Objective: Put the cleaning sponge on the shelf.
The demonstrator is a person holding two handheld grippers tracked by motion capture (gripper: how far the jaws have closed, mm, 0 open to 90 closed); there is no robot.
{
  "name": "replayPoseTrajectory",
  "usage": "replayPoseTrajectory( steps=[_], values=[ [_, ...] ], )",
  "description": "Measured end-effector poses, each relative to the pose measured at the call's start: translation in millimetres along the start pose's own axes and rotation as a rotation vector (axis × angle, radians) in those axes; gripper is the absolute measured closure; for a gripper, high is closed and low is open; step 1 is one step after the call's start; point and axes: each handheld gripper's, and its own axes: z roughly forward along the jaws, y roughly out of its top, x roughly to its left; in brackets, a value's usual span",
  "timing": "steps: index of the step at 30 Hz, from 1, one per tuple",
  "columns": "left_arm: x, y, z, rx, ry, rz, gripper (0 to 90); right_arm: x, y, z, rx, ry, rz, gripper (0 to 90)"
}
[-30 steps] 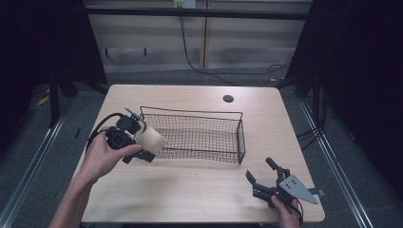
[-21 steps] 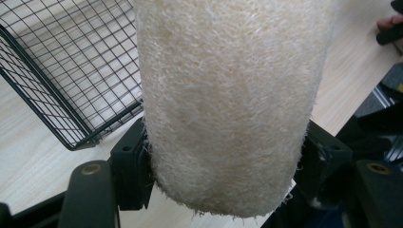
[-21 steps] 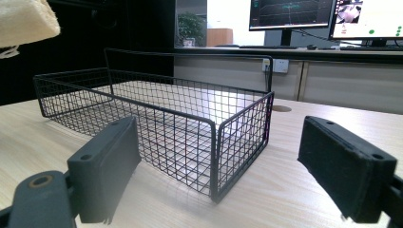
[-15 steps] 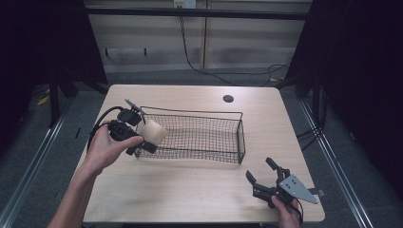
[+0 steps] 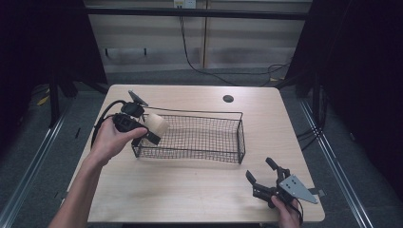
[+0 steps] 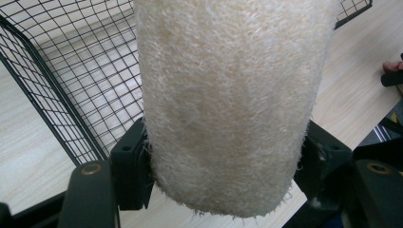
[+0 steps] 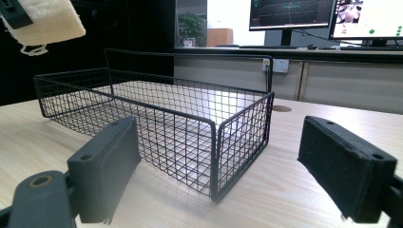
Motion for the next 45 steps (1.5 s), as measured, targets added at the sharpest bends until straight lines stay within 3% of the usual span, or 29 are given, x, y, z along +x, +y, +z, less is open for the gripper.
replayPoseTrajectory(
  steps=[7,10,13,18,34,45],
  values=[
    [9.8,9.4,8.0,0.018,0.039,-0.056,32.6,0.1,0.0,-0.2,0.000,-0.001,0.001,13.0],
    [15.4,12.8,12.6,0.026,0.037,-0.078,32.6,0.1,0.0,-0.1,0.000,0.000,0.001,13.0],
    [15.4,16.2,16.7,0.028,0.077,-0.082,32.6,-0.1,0.1,0.1,0.002,0.003,0.001,13.0],
    [12.6,20.8,22.7,0.036,0.083,-0.091,32.6,0.0,0.0,0.0,0.000,0.000,0.000,13.0],
    [21.5,22.9,43.6,0.063,0.111,-0.196,32.5,0.0,0.0,0.0,0.000,0.002,0.000,13.0],
    [27.6,17.5,54.2,0.080,0.108,-0.213,32.5,0.0,0.0,-0.1,0.000,0.002,-0.001,13.0]
  ],
)
